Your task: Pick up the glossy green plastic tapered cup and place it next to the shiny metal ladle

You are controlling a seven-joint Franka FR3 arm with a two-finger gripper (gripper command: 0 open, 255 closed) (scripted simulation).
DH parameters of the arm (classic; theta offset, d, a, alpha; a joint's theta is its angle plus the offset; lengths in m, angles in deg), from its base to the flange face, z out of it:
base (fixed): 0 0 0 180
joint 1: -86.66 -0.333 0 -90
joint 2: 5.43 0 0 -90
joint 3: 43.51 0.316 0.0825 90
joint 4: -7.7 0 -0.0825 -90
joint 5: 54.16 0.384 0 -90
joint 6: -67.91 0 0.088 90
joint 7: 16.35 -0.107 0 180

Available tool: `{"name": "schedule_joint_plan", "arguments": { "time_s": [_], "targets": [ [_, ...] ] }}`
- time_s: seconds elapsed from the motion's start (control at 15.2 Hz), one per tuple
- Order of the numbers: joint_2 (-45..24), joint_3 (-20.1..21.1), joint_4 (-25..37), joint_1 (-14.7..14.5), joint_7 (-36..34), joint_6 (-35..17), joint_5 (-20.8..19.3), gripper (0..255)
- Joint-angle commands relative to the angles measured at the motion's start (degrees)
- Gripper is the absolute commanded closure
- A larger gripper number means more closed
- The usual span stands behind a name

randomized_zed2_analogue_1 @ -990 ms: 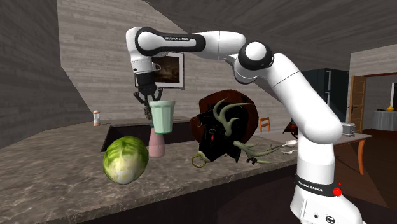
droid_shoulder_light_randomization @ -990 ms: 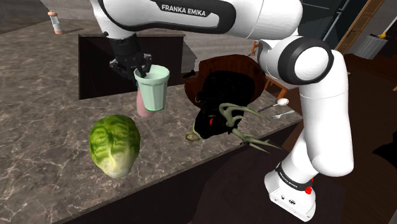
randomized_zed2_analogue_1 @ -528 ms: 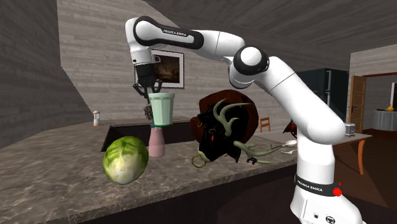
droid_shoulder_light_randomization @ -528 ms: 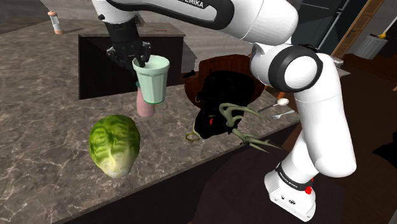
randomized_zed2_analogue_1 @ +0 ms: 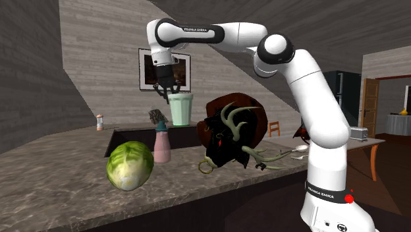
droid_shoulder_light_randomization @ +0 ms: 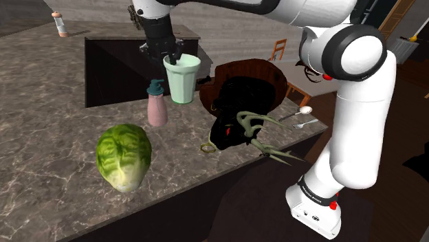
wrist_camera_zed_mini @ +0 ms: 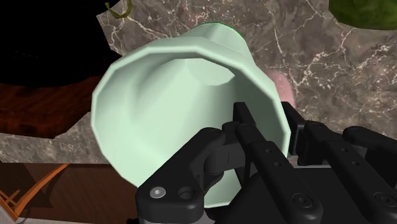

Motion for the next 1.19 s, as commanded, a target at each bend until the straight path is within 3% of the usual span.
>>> {"name": "schedule_joint_plan", "arguments": {
  "time_s": [0.0, 0.46, 1.12],
  "targets": [
    [4.1, -0.1, -6.1, 3.5, 1.9, -2.7, 1.7, 255],
    [16.0, -2.8, -21.6, 12.8, 10.8, -9.8, 6.7, 255],
    [26.4, -9.6, -34.1, 21.2, 25.0, -16.3, 10.3, 255]
  ]
}}
